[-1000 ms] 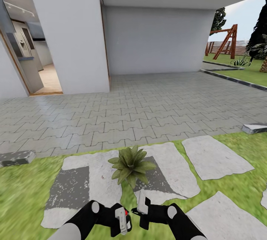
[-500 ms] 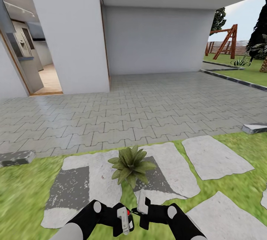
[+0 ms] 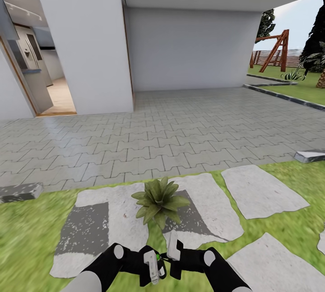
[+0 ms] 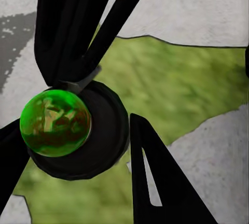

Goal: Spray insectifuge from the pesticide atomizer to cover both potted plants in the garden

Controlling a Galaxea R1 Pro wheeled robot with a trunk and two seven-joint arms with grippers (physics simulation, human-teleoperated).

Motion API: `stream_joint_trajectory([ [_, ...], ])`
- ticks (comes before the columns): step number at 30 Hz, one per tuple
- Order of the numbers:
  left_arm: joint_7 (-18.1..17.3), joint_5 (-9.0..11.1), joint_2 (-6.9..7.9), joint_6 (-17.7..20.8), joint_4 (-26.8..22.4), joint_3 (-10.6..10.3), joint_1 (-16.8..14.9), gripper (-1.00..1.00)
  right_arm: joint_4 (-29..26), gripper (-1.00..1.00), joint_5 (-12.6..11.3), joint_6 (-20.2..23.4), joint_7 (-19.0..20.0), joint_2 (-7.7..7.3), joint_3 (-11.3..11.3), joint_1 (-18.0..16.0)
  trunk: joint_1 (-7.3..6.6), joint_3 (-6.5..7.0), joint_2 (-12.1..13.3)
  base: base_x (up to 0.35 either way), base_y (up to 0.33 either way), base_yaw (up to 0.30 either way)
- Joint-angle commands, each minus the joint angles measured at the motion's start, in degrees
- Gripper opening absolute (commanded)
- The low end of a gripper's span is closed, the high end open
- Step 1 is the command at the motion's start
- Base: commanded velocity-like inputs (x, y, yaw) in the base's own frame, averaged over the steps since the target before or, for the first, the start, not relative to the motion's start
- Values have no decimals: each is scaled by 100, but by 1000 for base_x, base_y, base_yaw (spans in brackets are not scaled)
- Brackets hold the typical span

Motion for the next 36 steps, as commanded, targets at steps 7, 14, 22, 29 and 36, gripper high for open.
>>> stream_joint_trajectory([
  [7,-21,-40,44,-14,-7,48,-9,-100,-6,-100,36,-19,37,9,-48,-3,-1,-6,-2,0,0,0],
  [14,-10,-66,597,9,-7,15,55,-100,-6,-100,36,-22,37,9,-48,-3,-1,-6,-2,0,0,0],
  [22,14,-50,1500,11,1,49,68,-100,3,-100,40,-16,37,9,-48,-3,-1,-6,-2,0,0,0],
  [29,37,-34,2130,2,1,97,156,-100,-3,100,43,-14,18,9,-75,-3,-1,-6,-2,0,0,0],
  [36,53,79,2191,69,-13,620,165,-100,78,100,42,86,-379,-229,-99,7,-1,-6,-2,0,0,0],
])
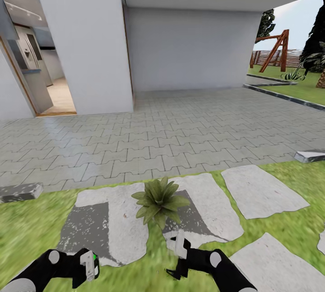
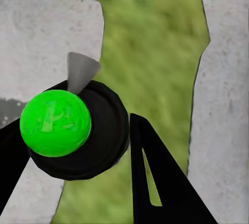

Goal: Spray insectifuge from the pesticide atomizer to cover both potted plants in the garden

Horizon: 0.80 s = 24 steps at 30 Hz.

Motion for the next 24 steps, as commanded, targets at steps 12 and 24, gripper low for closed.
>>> stream_joint_trajectory([
  [12,-12,-16,-97,1251,-65,987,-109,-100,1750,100,28,484,-3732,-882,-2991,26,-1,-5,-2,0,0,0],
  [24,-25,-22,-451,3308,-125,984,-546,-100,2312,100,48,487,-5548,-822,-4295,48,-1,-5,-2,0,0,0],
])
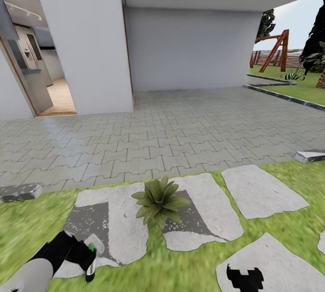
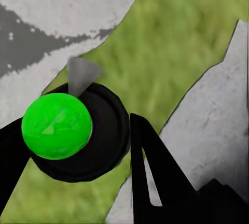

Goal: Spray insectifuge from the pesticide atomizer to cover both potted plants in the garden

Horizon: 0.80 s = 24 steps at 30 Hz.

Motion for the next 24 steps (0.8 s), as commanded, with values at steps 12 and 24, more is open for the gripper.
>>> stream_joint_trajectory([
  [12,-104,-86,-649,1878,-39,-42,-1051,-100,11,100,55,-37,-69,-57,-66,63,-1,-6,-2,0,0,0],
  [24,-792,-387,-636,2669,5,-679,-1110,-100,6,100,28,-38,-88,-84,-84,77,-1,-6,-2,0,0,0],
])
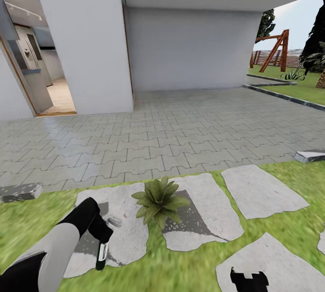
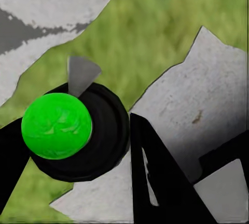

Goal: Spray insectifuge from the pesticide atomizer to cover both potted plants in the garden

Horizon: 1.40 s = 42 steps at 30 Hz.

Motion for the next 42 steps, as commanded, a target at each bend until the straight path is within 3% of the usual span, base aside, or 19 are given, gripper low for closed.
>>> stream_joint_trajectory([
  [1,-248,-50,7,65,-58,-28,8,-100,13,100,59,-21,-26,1,-43,5,-1,-5,-2,0,0,0],
  [4,-834,-74,46,104,-268,-106,7,-100,9,100,45,-27,-28,-2,-59,51,-1,-5,-2,0,0,0],
  [7,-1063,-97,55,143,-422,-130,-5,-100,10,100,-86,-29,-23,-5,-165,68,-1,-5,-2,75,21,0],
  [16,-1118,-595,33,151,-455,-155,45,-100,16,100,-136,-29,-22,27,-193,72,-1,-8,-2,308,51,-62],
  [31,-1089,-679,83,93,-461,-161,61,-100,9,100,-155,-36,-18,56,-237,72,-1,-94,-2,333,88,-191],
  [37,-1109,-1211,98,61,-428,-154,74,-100,7,100,-153,-32,-18,56,-238,72,-1,-101,-2,160,56,-11],
  [42,-1118,-1277,106,48,-371,-152,82,-100,8,100,-153,-31,-21,56,-238,72,-1,-141,-2,6,2,0],
])
